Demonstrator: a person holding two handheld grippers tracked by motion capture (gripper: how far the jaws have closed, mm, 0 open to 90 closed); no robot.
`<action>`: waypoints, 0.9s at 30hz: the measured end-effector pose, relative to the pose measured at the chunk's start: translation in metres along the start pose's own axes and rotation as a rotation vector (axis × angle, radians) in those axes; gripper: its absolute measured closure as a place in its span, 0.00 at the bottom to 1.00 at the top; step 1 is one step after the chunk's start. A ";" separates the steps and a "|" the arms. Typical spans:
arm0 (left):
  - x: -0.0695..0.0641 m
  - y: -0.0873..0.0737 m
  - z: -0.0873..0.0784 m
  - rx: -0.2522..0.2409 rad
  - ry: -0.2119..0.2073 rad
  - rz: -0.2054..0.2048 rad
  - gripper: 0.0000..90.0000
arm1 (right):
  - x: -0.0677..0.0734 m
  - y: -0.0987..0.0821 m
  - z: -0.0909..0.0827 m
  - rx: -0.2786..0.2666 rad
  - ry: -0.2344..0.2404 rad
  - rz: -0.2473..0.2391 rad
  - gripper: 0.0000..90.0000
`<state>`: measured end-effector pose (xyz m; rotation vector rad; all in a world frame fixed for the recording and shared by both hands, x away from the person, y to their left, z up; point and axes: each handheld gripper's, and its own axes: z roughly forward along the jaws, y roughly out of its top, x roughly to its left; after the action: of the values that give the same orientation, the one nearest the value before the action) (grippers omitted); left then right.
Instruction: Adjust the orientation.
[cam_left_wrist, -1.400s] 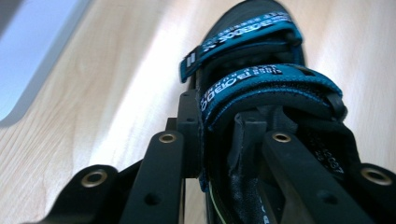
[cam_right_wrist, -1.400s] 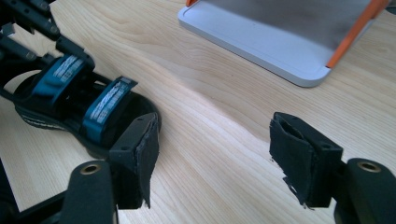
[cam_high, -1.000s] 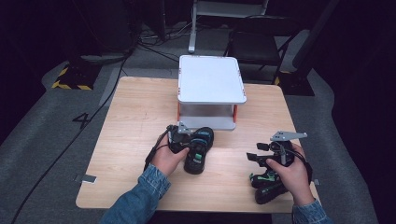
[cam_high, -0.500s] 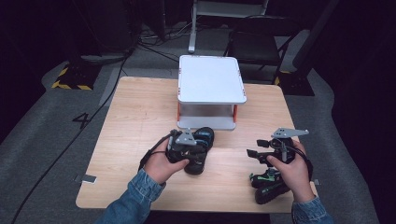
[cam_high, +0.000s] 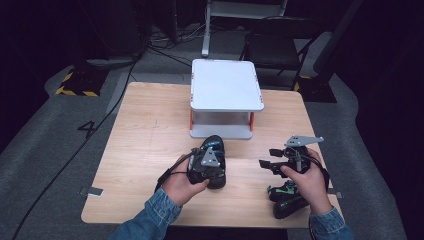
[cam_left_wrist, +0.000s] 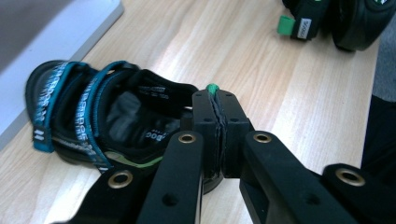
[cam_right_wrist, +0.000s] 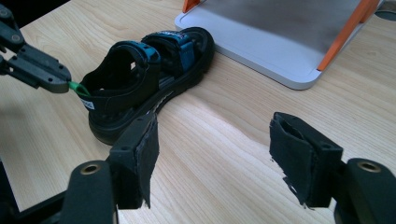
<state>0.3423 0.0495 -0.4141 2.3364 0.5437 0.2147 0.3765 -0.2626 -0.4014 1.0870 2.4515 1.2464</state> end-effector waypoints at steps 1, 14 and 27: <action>-0.003 0.001 -0.002 0.014 0.007 0.017 0.98 | 0.000 0.000 -0.001 -0.001 -0.002 -0.001 0.37; -0.005 0.000 -0.008 -0.014 -0.119 -0.020 0.74 | -0.003 -0.005 -0.007 0.022 -0.007 0.020 0.37; 0.080 -0.043 -0.049 -0.131 0.255 -0.346 0.35 | 0.001 -0.025 0.017 0.405 0.018 0.105 0.49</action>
<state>0.3849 0.1435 -0.4079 2.0604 1.0155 0.3753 0.3702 -0.2604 -0.4312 1.3175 2.7666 0.8009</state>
